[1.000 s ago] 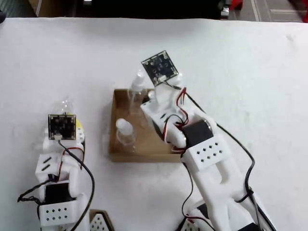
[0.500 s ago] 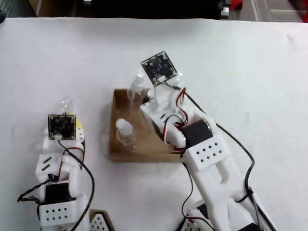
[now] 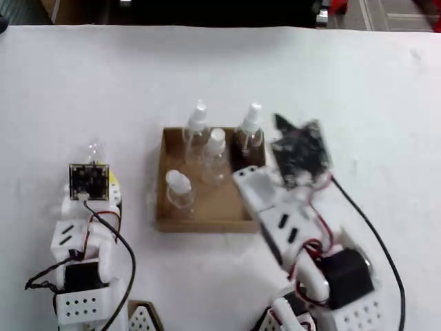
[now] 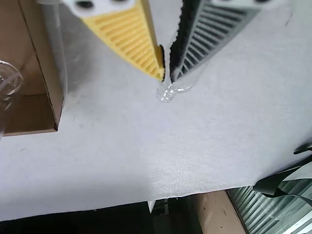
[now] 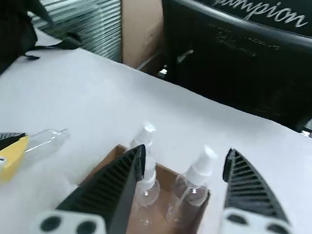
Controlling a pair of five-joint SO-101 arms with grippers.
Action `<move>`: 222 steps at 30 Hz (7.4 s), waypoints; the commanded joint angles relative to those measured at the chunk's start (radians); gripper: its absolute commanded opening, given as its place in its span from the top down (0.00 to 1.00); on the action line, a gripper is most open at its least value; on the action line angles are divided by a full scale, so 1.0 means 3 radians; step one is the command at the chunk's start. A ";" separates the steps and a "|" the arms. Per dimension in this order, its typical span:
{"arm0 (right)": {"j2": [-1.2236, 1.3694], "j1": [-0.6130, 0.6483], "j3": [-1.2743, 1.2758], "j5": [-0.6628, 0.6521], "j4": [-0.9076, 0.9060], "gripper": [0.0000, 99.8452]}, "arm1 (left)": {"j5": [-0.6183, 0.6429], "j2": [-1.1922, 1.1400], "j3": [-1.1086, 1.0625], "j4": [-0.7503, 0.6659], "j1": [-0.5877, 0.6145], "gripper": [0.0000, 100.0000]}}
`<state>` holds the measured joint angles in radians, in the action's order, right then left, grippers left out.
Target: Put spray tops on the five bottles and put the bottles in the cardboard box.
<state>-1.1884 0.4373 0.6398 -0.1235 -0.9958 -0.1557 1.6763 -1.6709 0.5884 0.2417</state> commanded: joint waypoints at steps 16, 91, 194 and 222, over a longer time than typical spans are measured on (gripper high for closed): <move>0.0064 -0.2007 0.1657 0.1130 0.1118 0.77 | 0.0118 0.0043 0.0578 0.0378 0.0437 0.83; 0.0059 -0.1522 0.2731 0.0818 0.2519 0.77 | -0.1212 -0.8508 0.8915 0.3979 0.0284 0.77; 0.0059 -0.1516 0.2736 0.0604 0.2514 0.77 | -0.3043 -0.7628 0.7687 0.3713 0.0233 0.77; 0.0059 -0.1430 0.2736 0.0440 0.2519 0.77 | -0.3120 -0.8083 0.7513 0.3186 0.0391 0.77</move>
<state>-1.1653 0.0000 1.4653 0.0207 -0.2608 -1.0779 -0.7633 0.5677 1.5551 0.3629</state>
